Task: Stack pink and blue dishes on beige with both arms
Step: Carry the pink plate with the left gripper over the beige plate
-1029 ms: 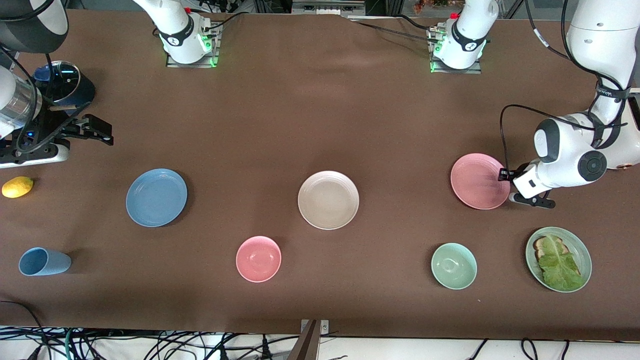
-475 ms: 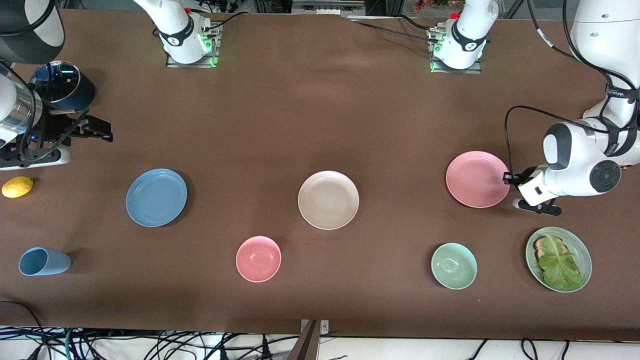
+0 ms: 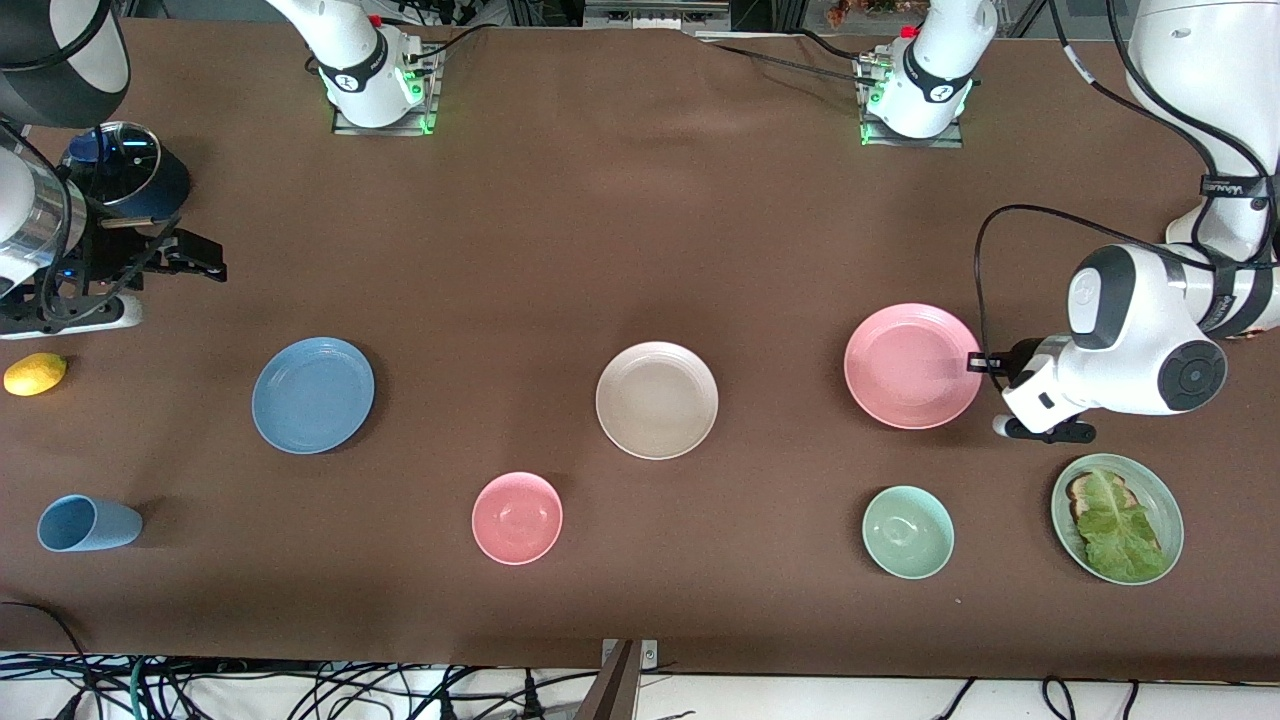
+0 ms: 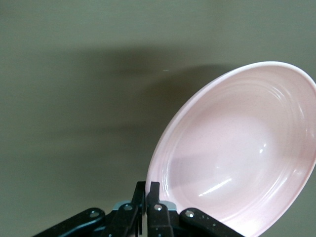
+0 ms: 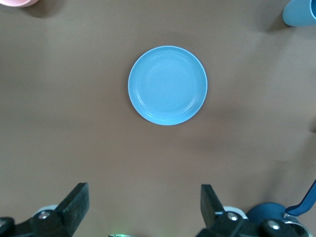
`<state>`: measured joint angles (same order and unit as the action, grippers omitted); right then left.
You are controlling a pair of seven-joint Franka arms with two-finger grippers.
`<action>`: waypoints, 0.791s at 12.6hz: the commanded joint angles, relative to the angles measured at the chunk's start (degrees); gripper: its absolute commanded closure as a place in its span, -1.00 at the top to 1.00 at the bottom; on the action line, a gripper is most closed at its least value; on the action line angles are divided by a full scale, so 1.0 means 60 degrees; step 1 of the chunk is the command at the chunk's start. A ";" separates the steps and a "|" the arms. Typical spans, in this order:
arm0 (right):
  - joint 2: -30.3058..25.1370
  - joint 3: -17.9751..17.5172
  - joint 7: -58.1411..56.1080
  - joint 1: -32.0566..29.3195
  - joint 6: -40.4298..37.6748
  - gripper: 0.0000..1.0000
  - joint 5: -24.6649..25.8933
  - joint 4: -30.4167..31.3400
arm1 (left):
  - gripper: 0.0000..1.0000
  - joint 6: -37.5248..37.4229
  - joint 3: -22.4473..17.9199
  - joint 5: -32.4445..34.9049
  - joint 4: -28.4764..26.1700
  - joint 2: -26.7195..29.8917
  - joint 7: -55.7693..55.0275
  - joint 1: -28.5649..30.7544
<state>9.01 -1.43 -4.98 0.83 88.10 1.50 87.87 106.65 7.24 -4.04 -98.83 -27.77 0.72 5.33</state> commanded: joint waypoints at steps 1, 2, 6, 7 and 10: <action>-0.0096 -0.0011 -0.0020 -0.0066 0.0096 1.00 -0.0104 0.0077 | -1.00 -0.0168 0.0900 -0.0250 0.0137 0.0102 -0.1652 -0.0023; -0.0125 -0.0011 0.0009 -0.0066 0.0053 1.00 -0.0104 0.0077 | -1.00 -0.0153 0.1193 -0.0250 0.0298 0.0072 -0.2253 -0.0081; -0.0067 -0.0026 -0.0108 -0.0095 0.0037 1.00 -0.0060 0.0120 | -1.00 -0.0066 0.1504 -0.0995 0.0956 -0.0190 -0.3546 -0.0899; -0.0038 -0.0026 -0.0123 -0.0095 0.0067 1.00 -0.0060 0.0121 | -1.00 0.0022 0.1504 -0.0997 0.1089 -0.0351 -0.3882 -0.1163; -0.0009 -0.0026 -0.0137 -0.0109 0.0286 1.00 0.0028 0.0237 | -1.00 0.0899 0.1489 -0.0968 0.1164 -0.0835 -0.5009 -0.2071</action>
<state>9.40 -1.39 -5.02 0.73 88.51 1.52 88.20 110.29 16.55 -8.98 -94.30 -29.65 -25.37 -3.76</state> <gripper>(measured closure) 0.000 0.952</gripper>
